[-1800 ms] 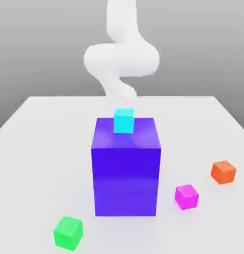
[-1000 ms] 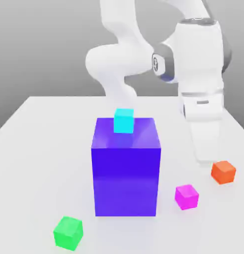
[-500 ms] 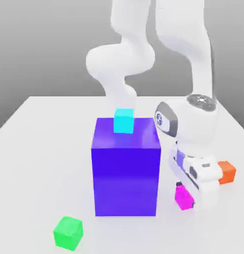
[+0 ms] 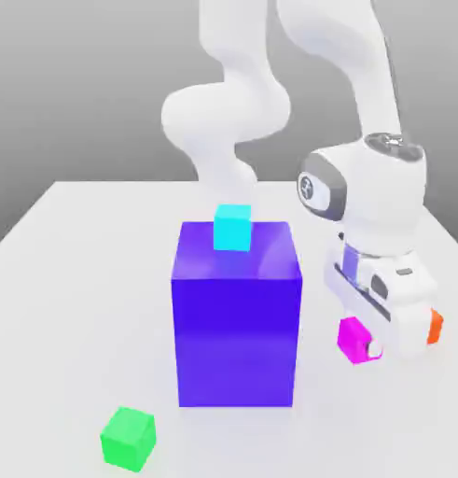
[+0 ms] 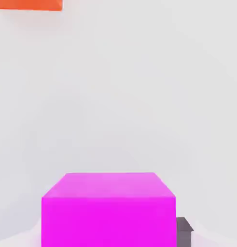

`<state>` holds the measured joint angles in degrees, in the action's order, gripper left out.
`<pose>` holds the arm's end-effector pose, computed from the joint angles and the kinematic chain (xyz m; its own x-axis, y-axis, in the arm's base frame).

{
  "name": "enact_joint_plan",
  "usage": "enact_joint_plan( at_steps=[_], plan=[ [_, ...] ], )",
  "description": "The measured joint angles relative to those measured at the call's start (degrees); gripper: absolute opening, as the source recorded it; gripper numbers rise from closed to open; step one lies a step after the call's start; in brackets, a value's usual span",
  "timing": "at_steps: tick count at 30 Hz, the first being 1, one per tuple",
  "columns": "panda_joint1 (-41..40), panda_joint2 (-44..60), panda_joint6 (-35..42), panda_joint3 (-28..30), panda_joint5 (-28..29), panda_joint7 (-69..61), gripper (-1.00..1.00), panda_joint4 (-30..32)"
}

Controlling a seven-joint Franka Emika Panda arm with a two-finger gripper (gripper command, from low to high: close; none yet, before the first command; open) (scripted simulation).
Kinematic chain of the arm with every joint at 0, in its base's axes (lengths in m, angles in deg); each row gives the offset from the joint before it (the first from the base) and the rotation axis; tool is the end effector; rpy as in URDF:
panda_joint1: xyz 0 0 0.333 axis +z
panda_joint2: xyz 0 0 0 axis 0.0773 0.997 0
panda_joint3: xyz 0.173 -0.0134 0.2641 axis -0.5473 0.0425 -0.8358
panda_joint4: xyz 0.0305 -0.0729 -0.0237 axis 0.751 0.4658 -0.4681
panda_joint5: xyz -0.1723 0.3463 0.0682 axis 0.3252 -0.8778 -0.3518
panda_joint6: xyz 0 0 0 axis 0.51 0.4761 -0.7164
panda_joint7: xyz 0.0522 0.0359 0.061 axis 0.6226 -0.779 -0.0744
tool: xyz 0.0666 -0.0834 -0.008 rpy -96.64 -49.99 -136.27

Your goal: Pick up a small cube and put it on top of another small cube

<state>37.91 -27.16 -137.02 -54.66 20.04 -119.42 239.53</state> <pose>0.3598 0.2039 0.1997 0.4471 0.8944 0.0103 0.8943 -0.4472 0.0162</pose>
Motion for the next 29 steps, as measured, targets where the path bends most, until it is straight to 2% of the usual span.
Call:
enact_joint_plan(
  at_steps=[7, 10, 15, 20, 22, 25, 26, 29],
  plan=[
    [-4.9, 4.2, 6.0, 5.1, -2.4, 3.4, -1.0, -11.1],
    [-8.0, 5.1, 8.6, 9.6, -4.0, 8.0, -1.0, -14.3],
    [-13.4, 4.2, 11.4, 17.6, -5.6, 18.3, -1.0, -15.0],
    [-17.8, 1.5, 12.3, 24.8, -6.8, 28.9, -1.0, -11.9],
    [-18.9, 3.7, 10.4, 24.6, -9.8, 28.2, -1.0, -11.6],
    [-21.8, 9.3, 5.8, 21.1, -15.9, 24.2, -1.0, -11.9],
    [-22.8, 10.9, 4.5, 19.9, -17.5, 23.1, 1.0, -12.1],
    [-22.8, 10.9, 4.5, 19.9, -17.5, 23.1, 1.0, -12.1]
  ],
)
